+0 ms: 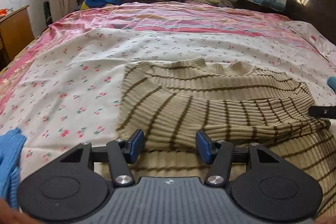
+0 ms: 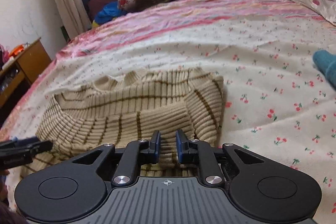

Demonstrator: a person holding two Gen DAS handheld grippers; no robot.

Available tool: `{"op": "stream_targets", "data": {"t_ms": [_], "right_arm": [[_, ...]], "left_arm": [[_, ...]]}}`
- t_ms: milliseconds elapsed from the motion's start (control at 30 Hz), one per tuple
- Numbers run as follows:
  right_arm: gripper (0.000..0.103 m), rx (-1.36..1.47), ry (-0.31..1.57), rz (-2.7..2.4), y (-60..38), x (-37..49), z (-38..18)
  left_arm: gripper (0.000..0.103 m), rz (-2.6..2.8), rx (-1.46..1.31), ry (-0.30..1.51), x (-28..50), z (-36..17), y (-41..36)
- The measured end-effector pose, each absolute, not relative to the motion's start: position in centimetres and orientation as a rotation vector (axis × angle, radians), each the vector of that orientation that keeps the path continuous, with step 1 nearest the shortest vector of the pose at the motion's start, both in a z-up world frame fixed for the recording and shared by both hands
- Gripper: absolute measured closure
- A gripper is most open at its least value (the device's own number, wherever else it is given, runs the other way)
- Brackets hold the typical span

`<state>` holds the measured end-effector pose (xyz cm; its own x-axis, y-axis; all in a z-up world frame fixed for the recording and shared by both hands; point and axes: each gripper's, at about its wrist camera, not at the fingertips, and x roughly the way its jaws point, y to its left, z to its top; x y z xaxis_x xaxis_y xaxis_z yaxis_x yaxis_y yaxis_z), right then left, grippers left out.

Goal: Fold small clothes

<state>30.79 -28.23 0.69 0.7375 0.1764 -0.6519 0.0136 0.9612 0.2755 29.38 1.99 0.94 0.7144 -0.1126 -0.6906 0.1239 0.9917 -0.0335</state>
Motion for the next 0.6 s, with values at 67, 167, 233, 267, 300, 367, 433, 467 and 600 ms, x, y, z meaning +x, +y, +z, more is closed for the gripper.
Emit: {"op": "stream_targets", "data": {"t_ms": [67, 167, 233, 267, 300, 367, 433, 467, 600], "right_arm": [[0.083, 0.273, 0.730, 0.095, -28.2, 30.4, 1.0], [0.082, 0.257, 0.762, 0.093, -28.0, 30.2, 0.7], [0.082, 0.244, 0.780, 0.086, -27.8, 29.9, 0.2], [0.082, 0.236, 0.778, 0.085, -27.6, 29.6, 0.3], [0.082, 0.226, 0.776, 0.086, -27.4, 29.1, 0.6], [0.082, 0.221, 0.767, 0.092, -27.3, 28.2, 1.2], [0.081, 0.243, 0.781, 0.094, -27.3, 27.5, 1.5], [0.081, 0.258, 0.796, 0.093, -27.3, 27.2, 1.6], [0.080, 0.284, 0.836, 0.105, -27.3, 24.4, 1.6]], "left_arm": [[0.043, -0.116, -0.013, 0.774, 28.4, 0.9, 3.1], [0.043, -0.092, -0.041, 0.814, 27.0, 0.1, 4.8], [0.043, -0.099, -0.051, 0.808, 25.5, 0.0, 5.4], [0.043, -0.103, -0.052, 0.805, 24.8, 0.0, 5.5], [0.043, -0.104, -0.052, 0.803, 24.0, 0.1, 5.6], [0.043, -0.110, -0.057, 0.804, 22.5, 0.2, 5.8], [0.043, -0.116, -0.070, 0.817, 21.3, 0.1, 6.2], [0.043, -0.116, -0.077, 0.821, 20.5, 0.1, 6.5], [0.043, -0.116, -0.124, 0.851, 17.4, -0.3, 8.2]]}}
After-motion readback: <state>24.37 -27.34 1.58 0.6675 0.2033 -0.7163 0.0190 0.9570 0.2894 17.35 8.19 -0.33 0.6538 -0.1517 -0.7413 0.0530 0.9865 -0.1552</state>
